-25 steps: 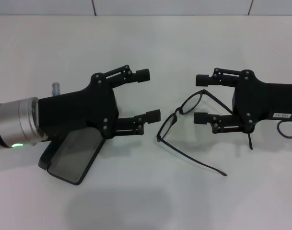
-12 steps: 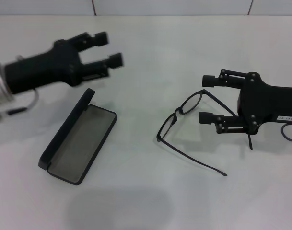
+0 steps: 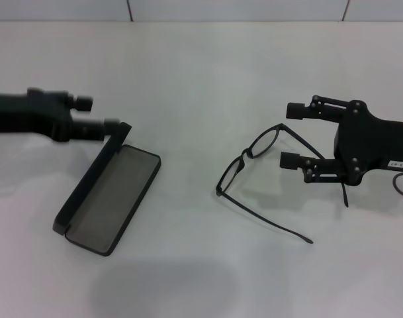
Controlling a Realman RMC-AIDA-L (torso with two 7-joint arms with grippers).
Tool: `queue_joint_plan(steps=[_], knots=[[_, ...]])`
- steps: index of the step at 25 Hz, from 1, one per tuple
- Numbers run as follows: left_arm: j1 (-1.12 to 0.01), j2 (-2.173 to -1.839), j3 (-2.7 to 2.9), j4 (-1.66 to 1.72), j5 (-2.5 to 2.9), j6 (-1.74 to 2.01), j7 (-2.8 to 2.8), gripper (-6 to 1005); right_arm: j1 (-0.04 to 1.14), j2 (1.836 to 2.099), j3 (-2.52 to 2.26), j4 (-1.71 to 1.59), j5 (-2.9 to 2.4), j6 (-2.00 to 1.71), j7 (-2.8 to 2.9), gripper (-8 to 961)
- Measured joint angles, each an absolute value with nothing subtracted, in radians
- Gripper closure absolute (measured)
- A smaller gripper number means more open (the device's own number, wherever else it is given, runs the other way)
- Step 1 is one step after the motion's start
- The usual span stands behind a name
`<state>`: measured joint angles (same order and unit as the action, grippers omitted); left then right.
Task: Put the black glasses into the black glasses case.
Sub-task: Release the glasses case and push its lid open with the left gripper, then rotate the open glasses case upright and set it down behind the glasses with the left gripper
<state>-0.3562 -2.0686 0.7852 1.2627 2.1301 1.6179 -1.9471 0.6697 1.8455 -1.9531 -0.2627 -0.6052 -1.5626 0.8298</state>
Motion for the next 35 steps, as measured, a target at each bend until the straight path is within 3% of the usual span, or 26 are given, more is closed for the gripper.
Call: queue_joint_plan(steps=[2, 12, 17, 21, 35], knots=[[-0.345, -2.094, 0.803, 1.289, 2.208, 1.617, -1.956, 157, 0.672, 1.847, -1.952, -0.263, -0.605, -1.562, 0.830, 173], [-0.327, -2.093, 0.837, 1.254, 2.258, 1.599, -1.992, 156, 0.678, 1.853, -1.948, -0.262, -0.606, -1.561, 0.806, 177], [-0.330, -2.093, 0.848, 1.219, 2.273, 1.565, -1.991, 310, 0.678, 1.857, -1.948, -0.262, -0.606, -1.561, 0.795, 178], [-0.342, -2.092, 0.853, 1.216, 2.301, 1.560, -2.012, 518, 0.678, 1.860, -1.948, -0.262, -0.609, -1.562, 0.794, 180], [-0.429, -2.088, 0.874, 1.223, 2.286, 1.536, -1.943, 788, 0.650, 1.862, -1.946, -0.276, -0.756, -1.667, 0.754, 184]])
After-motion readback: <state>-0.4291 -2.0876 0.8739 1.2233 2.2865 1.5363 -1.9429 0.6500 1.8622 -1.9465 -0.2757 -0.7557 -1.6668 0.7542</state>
